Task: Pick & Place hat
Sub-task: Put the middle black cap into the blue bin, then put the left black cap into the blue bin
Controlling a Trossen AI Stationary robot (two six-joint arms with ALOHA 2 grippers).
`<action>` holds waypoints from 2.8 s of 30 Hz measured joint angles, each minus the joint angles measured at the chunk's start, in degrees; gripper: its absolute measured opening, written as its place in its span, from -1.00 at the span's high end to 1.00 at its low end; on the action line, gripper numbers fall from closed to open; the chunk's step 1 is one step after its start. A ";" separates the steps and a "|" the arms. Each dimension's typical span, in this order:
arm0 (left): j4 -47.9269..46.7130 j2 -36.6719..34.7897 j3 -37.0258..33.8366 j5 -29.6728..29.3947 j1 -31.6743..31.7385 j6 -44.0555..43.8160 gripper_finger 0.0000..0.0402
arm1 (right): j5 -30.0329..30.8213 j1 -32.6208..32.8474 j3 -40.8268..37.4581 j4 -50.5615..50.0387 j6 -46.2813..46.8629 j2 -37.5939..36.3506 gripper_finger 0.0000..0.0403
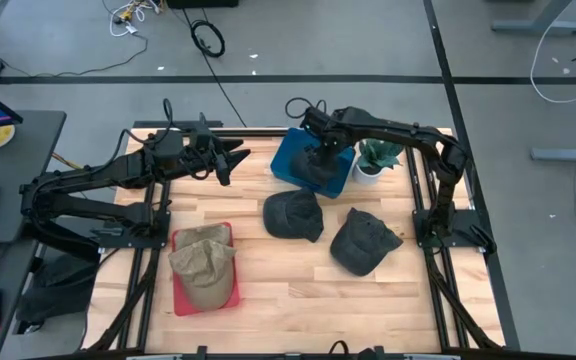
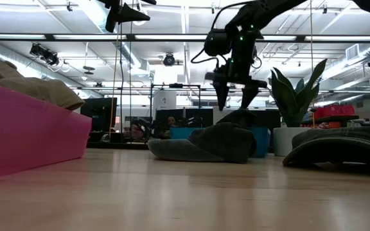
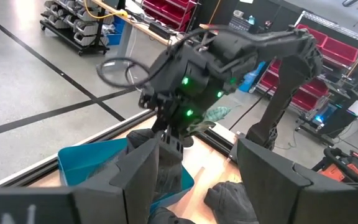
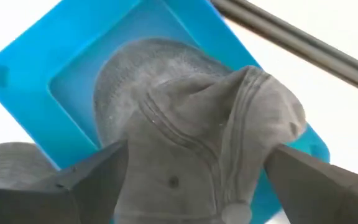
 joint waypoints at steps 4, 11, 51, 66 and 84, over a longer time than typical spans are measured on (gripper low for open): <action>0.00 0.00 0.00 0.00 0.02 0.00 -0.10 | -0.03 -0.25 5.57 -4.87 -0.95 0.00 -0.83; -0.08 0.00 0.00 0.93 0.02 -1.65 -0.10 | -0.75 -0.10 17.68 -19.86 -3.37 -0.04 -0.76; -16.23 24.61 0.00 16.98 -0.70 -52.17 -0.10 | 9.31 33.90 -15.03 8.63 16.63 -39.47 -0.46; -14.26 37.55 -0.02 19.60 -0.70 -54.48 -0.10 | 7.46 34.86 -21.23 23.12 13.28 -42.97 -0.47; -8.47 43.76 -1.26 21.66 -0.57 -49.62 -0.10 | 5.96 34.83 -21.23 25.32 12.14 -43.04 -0.47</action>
